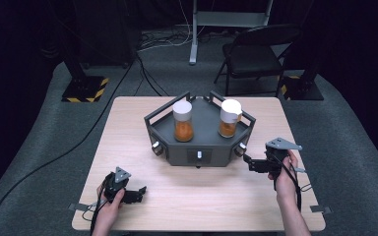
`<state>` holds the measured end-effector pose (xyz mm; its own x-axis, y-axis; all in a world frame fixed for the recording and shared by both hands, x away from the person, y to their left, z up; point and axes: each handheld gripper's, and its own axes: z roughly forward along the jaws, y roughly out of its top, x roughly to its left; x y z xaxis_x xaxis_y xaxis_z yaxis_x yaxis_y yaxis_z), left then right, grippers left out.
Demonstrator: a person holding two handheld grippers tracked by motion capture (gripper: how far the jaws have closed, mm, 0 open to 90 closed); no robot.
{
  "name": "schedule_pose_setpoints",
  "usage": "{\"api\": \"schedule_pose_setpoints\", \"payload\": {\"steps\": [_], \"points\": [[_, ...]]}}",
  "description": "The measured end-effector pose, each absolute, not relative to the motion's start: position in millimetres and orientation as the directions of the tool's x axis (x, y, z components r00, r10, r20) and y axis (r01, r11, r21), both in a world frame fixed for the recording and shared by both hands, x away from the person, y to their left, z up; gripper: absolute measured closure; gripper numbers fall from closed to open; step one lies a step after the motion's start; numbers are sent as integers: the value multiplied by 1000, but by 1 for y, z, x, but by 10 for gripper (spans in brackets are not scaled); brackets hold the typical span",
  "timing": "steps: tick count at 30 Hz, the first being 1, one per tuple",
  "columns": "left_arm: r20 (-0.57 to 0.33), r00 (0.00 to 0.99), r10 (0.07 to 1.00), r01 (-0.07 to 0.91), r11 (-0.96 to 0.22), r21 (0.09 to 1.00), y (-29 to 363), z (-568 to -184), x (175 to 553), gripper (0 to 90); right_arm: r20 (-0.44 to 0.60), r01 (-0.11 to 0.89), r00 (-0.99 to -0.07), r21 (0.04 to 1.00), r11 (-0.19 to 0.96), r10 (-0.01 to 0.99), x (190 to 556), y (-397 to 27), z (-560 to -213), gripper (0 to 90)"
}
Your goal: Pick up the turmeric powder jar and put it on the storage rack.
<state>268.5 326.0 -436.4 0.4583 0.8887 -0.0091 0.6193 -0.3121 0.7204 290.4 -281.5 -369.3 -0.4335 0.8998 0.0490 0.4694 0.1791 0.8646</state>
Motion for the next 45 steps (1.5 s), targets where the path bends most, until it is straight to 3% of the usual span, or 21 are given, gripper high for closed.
{"api": "schedule_pose_setpoints", "payload": {"steps": [28,45], "points": [[-10,456,890,620,-310,720,325,-436,268,1,108,543,-391,829,134,914,260,-312,-430,14],[-9,456,890,620,-310,721,325,-436,268,1,91,604,-390,776,180,916,259,-306,-437,18]]}}
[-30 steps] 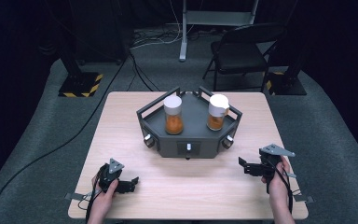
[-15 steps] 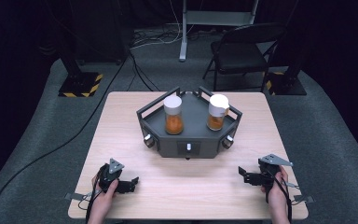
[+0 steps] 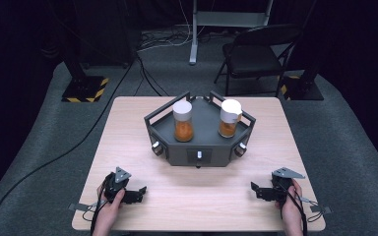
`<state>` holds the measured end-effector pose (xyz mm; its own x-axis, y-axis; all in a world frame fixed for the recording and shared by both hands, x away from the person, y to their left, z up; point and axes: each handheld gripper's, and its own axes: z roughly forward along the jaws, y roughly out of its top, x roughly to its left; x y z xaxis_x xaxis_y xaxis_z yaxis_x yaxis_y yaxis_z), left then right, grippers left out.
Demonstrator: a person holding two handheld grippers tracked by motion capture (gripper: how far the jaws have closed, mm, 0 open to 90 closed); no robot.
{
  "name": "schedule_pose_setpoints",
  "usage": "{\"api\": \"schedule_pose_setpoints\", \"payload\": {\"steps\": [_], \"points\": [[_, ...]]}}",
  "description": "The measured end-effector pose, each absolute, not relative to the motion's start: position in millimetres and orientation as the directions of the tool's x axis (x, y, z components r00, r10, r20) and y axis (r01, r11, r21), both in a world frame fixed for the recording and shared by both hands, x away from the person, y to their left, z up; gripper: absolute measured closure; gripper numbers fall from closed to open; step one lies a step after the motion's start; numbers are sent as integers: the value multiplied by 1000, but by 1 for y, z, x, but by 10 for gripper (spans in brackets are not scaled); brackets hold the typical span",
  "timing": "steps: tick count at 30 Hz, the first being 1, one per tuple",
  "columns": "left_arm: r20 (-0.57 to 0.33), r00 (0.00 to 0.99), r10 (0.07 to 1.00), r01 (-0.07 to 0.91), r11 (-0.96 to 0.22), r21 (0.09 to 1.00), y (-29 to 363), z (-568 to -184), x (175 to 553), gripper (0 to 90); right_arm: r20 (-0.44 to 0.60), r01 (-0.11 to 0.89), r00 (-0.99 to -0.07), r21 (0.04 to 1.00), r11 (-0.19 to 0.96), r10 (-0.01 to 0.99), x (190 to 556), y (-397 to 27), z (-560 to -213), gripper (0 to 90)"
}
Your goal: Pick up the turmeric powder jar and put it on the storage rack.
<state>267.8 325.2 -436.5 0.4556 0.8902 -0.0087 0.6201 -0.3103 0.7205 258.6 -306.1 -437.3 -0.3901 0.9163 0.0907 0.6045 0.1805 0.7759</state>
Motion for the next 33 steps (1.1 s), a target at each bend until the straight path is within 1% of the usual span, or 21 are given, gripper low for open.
{"api": "schedule_pose_setpoints", "payload": {"steps": [4,7,12,14,15,33], "points": [[-9,456,890,620,-310,721,325,-437,268,1,88,627,-407,751,208,909,262,-306,-434,17],[-9,456,890,620,-310,721,325,-437,268,1,82,626,-411,750,215,908,263,-305,-434,17],[-9,456,890,620,-310,721,325,-437,268,1,31,624,-419,735,263,907,263,-297,-432,0],[-9,456,890,620,-310,721,325,-437,268,1,-11,622,-423,723,299,906,263,-288,-430,0],[-9,456,890,620,-311,721,325,-437,268,1,-12,619,-433,723,307,901,263,-289,-430,0],[-9,457,890,619,-311,721,325,-437,268,1,-11,616,-440,724,311,898,262,-289,-430,0]]}}
